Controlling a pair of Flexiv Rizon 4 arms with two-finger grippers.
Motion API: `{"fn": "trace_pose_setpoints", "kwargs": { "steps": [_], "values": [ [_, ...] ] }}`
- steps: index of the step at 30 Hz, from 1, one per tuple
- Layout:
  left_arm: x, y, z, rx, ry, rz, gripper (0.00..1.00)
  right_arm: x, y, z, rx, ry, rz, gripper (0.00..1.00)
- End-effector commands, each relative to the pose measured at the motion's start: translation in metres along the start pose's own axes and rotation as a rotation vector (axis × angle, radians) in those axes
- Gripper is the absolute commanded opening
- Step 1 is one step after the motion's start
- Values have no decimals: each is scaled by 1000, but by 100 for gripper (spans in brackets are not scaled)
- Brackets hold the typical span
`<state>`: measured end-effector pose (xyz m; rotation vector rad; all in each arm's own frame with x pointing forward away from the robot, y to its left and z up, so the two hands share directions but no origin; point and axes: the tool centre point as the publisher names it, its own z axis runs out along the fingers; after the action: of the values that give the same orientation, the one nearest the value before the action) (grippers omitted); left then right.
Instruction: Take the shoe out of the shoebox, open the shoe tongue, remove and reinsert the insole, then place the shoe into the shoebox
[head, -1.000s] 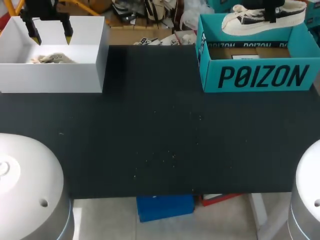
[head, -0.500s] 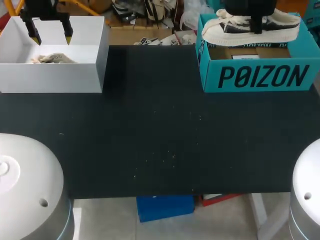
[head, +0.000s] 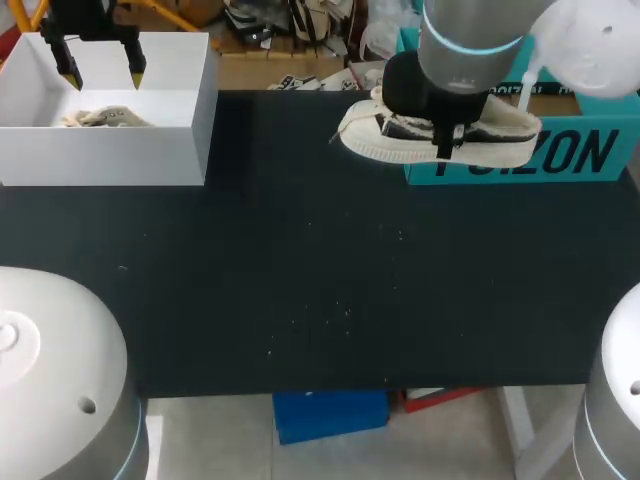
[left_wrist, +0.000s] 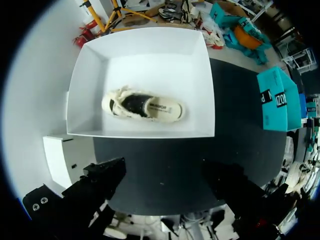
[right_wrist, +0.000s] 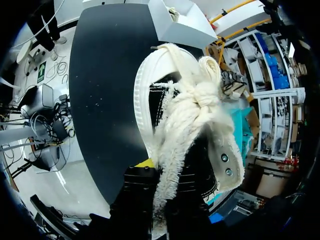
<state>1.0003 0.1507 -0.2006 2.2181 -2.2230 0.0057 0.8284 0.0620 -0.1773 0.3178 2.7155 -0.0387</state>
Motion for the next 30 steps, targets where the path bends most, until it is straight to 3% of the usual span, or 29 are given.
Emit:
{"fn": "trace_pose_setpoints", "kwargs": {
  "steps": [1, 9, 24, 30],
  "values": [
    [0, 0, -1, -2, -2, -1, 100, 24, 36, 33, 27, -53, -31, 0],
    [0, 0, -1, -2, -2, -1, 100, 56, 76, 65, 1, -39, -9, 0],
    [0, 0, -1, -2, -2, -1, 100, 112, 123, 121, -40, 25, 7, 0],
    [0, 0, -1, -2, -2, -1, 100, 129, 141, 140, -56, -10, -21, 0]
  ]
}}
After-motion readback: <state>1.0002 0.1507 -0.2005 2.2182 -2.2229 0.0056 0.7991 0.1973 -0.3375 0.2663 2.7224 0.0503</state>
